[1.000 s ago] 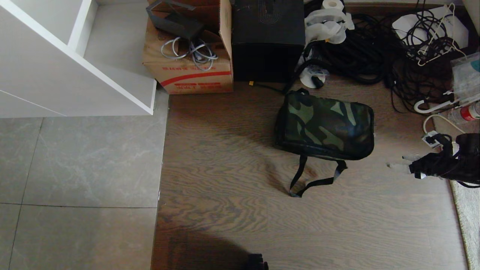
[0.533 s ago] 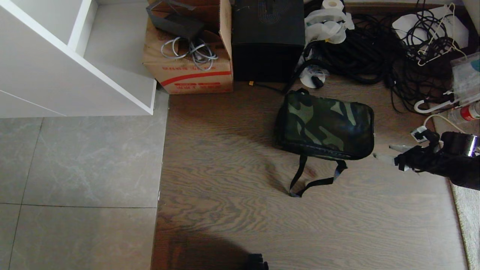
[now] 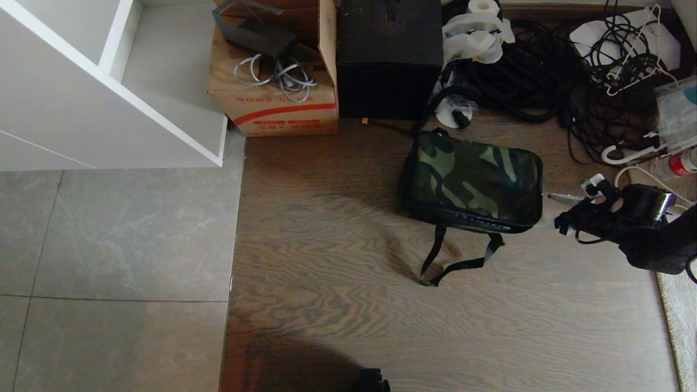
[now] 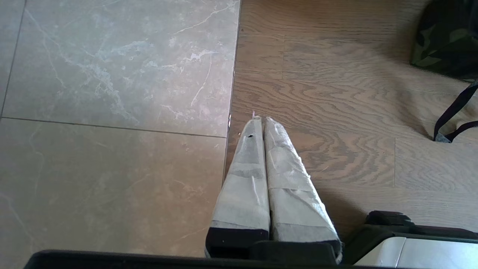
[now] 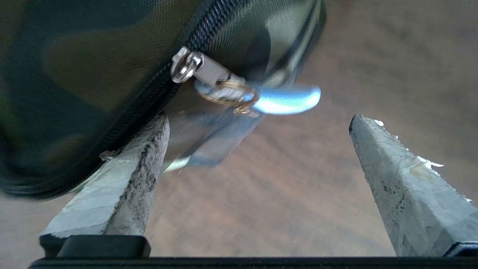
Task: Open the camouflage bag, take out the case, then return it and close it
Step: Open the top of the storage box
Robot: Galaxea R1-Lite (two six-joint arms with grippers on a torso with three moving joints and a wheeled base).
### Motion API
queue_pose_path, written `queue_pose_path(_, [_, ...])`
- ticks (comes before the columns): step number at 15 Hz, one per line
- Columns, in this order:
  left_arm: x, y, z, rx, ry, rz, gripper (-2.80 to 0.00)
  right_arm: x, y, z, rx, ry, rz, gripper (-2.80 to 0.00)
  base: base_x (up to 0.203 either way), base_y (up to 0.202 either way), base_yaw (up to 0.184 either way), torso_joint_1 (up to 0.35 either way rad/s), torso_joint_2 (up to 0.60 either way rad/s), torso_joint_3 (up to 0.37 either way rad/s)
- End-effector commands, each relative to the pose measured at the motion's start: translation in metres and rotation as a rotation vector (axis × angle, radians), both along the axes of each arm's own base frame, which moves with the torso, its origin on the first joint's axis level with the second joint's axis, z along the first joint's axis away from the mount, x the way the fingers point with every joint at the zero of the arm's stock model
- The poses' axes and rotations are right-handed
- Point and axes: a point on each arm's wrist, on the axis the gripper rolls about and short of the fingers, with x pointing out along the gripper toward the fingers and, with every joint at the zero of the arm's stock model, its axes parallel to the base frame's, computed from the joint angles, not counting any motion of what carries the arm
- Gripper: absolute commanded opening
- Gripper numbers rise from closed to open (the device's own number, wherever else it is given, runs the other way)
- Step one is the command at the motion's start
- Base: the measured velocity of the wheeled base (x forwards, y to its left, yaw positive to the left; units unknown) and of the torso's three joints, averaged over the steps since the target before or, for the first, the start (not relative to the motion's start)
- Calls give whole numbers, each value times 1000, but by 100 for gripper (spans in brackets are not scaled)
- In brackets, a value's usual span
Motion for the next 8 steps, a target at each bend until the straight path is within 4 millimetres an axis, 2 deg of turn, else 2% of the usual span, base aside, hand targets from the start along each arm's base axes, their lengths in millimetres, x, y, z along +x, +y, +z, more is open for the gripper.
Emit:
queue_pose_path(1, [1, 0, -2, -1, 8, 2, -280, 10, -1, -16, -21, -24, 17, 0, 0, 0, 0, 0, 0, 0])
queue_pose_path(4, [1, 0, -2, -1, 8, 1, -280, 18, -5, -18, -42, -55, 27, 0, 0, 0, 0, 0, 0, 0])
queue_pose_path(8, [1, 0, -2, -1, 8, 1, -280, 17, -7, -20, -31, -27, 64, 0, 0, 0, 0, 0, 0, 0])
